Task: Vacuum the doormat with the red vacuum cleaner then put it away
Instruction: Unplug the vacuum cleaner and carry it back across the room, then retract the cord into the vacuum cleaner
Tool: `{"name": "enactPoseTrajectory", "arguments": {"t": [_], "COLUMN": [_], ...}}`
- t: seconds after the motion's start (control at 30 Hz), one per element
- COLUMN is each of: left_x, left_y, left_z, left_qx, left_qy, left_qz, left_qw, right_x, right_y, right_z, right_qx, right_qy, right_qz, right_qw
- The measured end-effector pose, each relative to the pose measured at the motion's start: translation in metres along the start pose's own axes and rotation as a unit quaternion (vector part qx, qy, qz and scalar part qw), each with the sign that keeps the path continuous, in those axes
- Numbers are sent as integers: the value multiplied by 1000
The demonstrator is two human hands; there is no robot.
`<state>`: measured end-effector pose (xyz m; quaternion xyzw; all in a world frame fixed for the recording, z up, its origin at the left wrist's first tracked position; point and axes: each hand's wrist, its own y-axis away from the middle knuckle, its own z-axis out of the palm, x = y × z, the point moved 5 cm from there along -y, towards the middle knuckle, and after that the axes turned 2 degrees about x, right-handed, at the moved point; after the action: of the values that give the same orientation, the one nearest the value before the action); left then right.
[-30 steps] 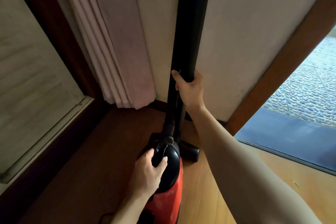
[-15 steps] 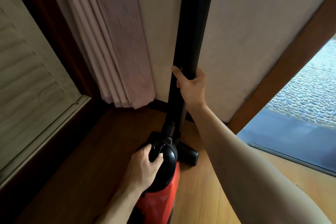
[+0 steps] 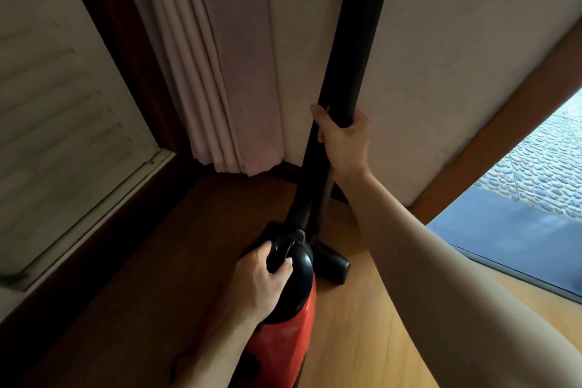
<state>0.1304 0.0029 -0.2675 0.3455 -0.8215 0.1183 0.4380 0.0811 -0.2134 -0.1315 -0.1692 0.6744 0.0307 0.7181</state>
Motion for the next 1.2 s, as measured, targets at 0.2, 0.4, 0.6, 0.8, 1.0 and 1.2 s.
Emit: {"name": "enactPoseTrajectory", "arguments": {"t": [0.2,0.4,0.6,0.8,1.0,1.2], "left_x": [1,0,1,-6,-47,-74], "left_y": [-1,3,8,38,48,61], "left_z": [-4,-10,-21,-51,-72,-70], "left_qx": [0,-8,-59,-126,-139,-173], "left_qy": [-41,-94,-141,-144,-153,-164], "left_qz": [28,22,6,-65,-37,51], "left_qw": [999,995,988,979,978,970], "right_x": [6,10,15,-12,-49,-65], "right_y": [6,10,12,37,84,116], "right_z": [-4,-5,-12,-28,-37,-37], "right_qx": [2,5,26,48,62,85], "right_qy": [27,60,103,132,215,251], "right_qz": [-2,-2,3,5,-67,-96], "right_qw": [1000,998,994,990,972,959]}}
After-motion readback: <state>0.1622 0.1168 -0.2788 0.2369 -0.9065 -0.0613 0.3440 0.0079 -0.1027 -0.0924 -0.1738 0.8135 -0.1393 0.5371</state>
